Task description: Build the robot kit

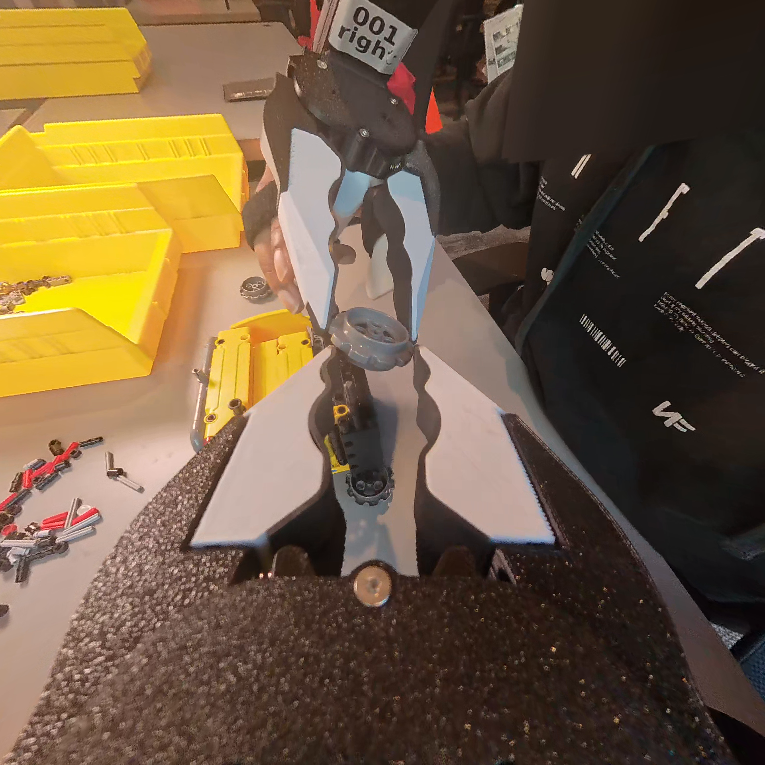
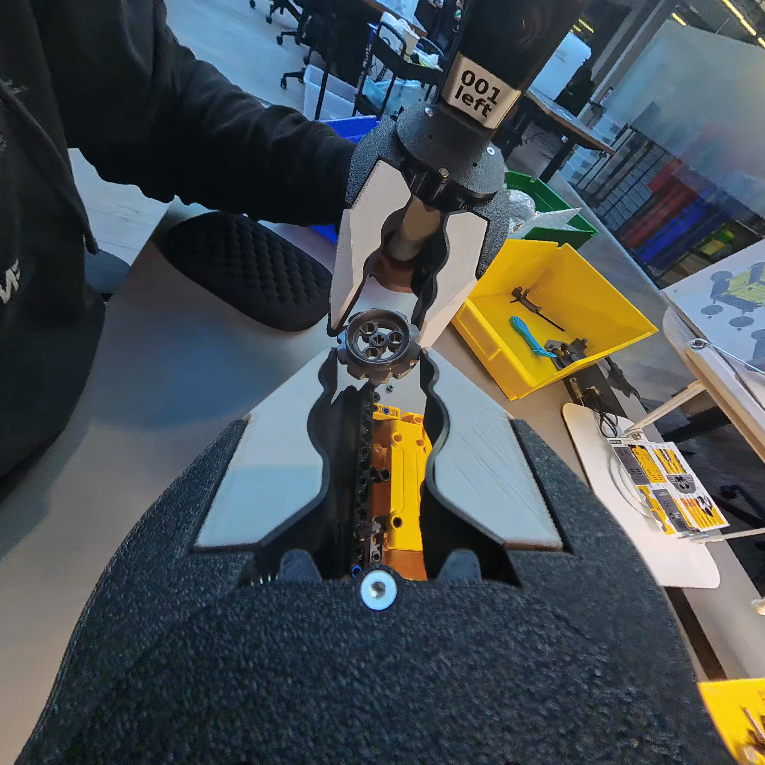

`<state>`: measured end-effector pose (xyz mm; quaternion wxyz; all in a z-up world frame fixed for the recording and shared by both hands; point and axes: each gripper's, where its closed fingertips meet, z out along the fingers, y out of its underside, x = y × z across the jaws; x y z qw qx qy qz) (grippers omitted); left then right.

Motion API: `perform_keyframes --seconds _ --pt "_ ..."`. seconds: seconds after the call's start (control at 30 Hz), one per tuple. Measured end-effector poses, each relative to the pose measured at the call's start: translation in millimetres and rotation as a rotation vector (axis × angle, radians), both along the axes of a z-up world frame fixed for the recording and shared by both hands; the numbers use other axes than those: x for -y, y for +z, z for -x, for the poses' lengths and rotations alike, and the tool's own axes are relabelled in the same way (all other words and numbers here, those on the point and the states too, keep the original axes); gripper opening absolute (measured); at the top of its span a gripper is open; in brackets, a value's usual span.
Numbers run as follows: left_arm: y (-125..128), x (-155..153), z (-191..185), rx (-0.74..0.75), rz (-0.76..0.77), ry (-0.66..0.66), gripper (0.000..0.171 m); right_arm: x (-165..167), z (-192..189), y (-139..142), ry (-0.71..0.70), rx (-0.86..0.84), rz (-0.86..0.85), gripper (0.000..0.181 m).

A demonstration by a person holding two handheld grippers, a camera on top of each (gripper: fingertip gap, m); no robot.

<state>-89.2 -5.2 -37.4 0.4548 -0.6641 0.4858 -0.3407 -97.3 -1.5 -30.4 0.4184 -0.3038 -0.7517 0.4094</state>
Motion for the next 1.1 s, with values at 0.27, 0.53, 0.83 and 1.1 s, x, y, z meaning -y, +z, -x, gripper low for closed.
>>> perform_keyframes --seconds 0.27,0.53,0.83,1.1 --pt "-4 -10 14 0.002 -0.055 0.065 0.037 -10 12 -9 -0.104 0.115 0.14 0.04" --pt "-10 -4 16 0.009 -0.056 0.065 0.037 -5 11 -18 -0.122 0.173 0.16 0.04" --pt "-13 -4 16 0.027 -0.06 0.083 0.038 -7 10 -22 -0.072 0.233 0.164 0.04" --pt "-9 -6 18 0.02 -0.082 0.107 0.04 -7 11 -24 -0.031 0.295 0.138 0.04"
